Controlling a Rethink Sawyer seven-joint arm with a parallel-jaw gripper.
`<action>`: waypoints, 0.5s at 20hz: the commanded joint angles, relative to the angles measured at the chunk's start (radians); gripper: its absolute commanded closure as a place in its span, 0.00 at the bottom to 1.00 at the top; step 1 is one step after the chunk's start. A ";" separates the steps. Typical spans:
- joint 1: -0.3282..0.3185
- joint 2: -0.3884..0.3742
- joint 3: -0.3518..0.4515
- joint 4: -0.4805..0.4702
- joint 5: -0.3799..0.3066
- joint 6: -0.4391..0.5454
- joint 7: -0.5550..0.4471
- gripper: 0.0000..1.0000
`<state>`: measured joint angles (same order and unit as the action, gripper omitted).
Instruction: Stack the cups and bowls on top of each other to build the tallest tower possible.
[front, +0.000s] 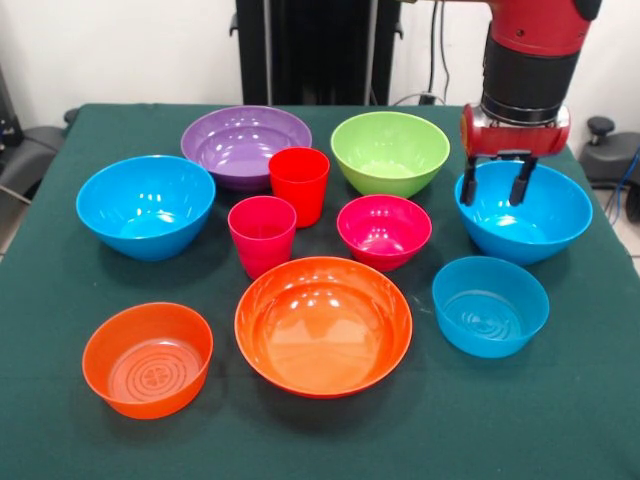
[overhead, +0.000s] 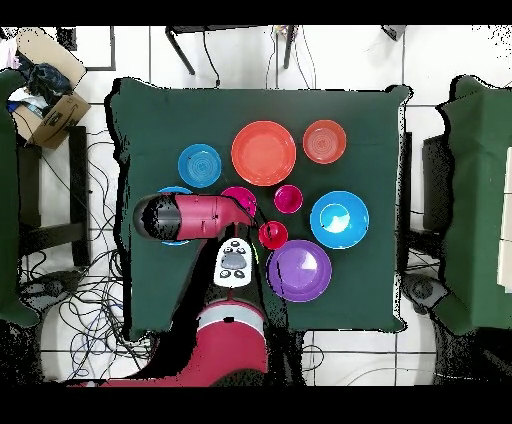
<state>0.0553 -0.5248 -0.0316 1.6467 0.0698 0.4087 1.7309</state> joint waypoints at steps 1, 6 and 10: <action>0.012 0.053 0.059 -0.046 0.022 0.068 0.143 0.00; 0.063 0.075 -0.004 -0.063 0.008 0.040 0.177 0.00; 0.067 0.078 -0.011 -0.052 0.007 0.008 0.172 0.00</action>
<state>0.1014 -0.5047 -0.0709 1.6366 0.0698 0.4087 1.7309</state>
